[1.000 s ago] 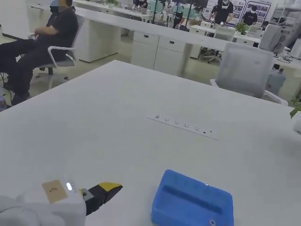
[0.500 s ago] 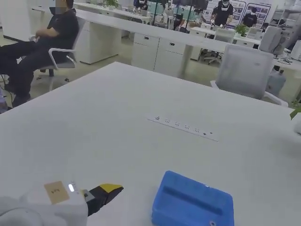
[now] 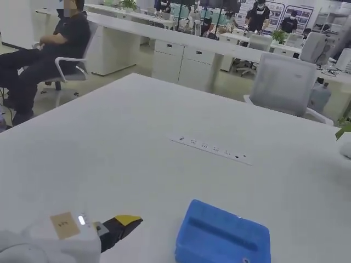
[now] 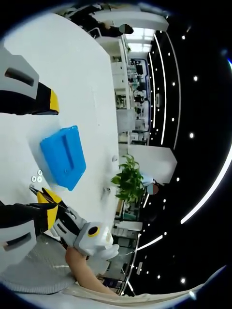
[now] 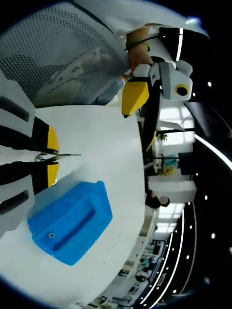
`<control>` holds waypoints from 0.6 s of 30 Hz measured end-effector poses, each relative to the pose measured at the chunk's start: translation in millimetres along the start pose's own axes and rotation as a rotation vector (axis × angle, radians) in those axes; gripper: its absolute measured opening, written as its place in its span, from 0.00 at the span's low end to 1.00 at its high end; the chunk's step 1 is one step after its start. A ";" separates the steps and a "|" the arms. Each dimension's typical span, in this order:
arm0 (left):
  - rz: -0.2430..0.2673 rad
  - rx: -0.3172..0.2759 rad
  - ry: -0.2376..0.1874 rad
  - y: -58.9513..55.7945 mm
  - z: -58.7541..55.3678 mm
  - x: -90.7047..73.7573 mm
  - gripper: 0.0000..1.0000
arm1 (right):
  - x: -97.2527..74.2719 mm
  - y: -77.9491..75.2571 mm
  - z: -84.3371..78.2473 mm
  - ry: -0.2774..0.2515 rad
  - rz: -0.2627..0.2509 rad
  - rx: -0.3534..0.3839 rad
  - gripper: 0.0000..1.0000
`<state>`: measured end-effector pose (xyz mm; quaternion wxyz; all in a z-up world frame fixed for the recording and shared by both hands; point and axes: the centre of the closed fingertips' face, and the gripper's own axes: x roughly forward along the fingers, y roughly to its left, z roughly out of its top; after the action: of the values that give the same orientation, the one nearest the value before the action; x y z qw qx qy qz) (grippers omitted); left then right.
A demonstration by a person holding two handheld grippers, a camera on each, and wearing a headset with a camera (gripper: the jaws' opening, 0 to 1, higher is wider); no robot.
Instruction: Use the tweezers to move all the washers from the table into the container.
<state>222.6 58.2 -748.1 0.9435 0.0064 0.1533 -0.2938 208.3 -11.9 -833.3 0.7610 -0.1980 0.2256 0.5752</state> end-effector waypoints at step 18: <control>0.002 0.002 -0.002 0.9 0.5 -0.4 0.74 | -19.5 -40.0 29.3 -0.058 -0.069 0.126 0.03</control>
<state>222.9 59.1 -747.6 0.9439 0.0073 0.1520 -0.2932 245.6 -21.1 -796.5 0.7974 -0.1408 0.2323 0.5388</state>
